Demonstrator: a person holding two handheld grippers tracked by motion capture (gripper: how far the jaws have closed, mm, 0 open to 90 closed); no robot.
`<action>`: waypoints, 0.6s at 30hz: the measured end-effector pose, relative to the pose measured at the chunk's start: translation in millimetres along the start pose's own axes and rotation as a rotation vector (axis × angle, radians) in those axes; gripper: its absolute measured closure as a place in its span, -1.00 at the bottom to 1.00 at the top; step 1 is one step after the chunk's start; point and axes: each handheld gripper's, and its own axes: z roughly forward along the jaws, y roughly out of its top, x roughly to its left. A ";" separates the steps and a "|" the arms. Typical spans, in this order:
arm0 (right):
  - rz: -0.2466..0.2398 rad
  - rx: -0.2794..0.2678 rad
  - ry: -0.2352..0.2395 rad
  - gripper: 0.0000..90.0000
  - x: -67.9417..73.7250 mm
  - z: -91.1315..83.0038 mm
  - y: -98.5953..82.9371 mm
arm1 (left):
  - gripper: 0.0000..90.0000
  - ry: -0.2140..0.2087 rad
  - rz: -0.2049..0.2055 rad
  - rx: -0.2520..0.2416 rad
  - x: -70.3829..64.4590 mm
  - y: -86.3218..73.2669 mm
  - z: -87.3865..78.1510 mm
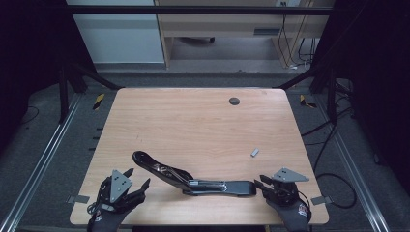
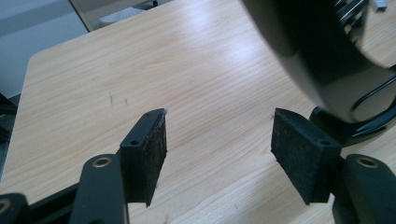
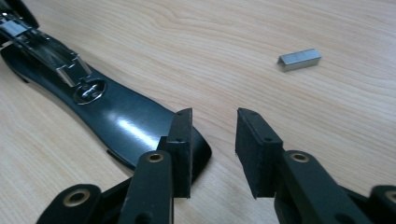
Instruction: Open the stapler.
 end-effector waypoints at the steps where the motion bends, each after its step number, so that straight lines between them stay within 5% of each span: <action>1: 0.003 -0.001 -0.003 0.47 -1.2 -0.5 0.3 | -0.21 0.000 -0.006 0.003 1.9 -2.4 1.0; 9: 0.060 -0.006 -0.047 0.41 -8.4 -5.0 4.4 | -0.21 0.006 -0.022 0.029 8.5 -12.3 11.5; 18: 0.062 -0.018 -0.088 0.37 -16.2 -4.0 17.1 | -0.20 0.010 -0.021 0.035 14.1 -16.4 20.4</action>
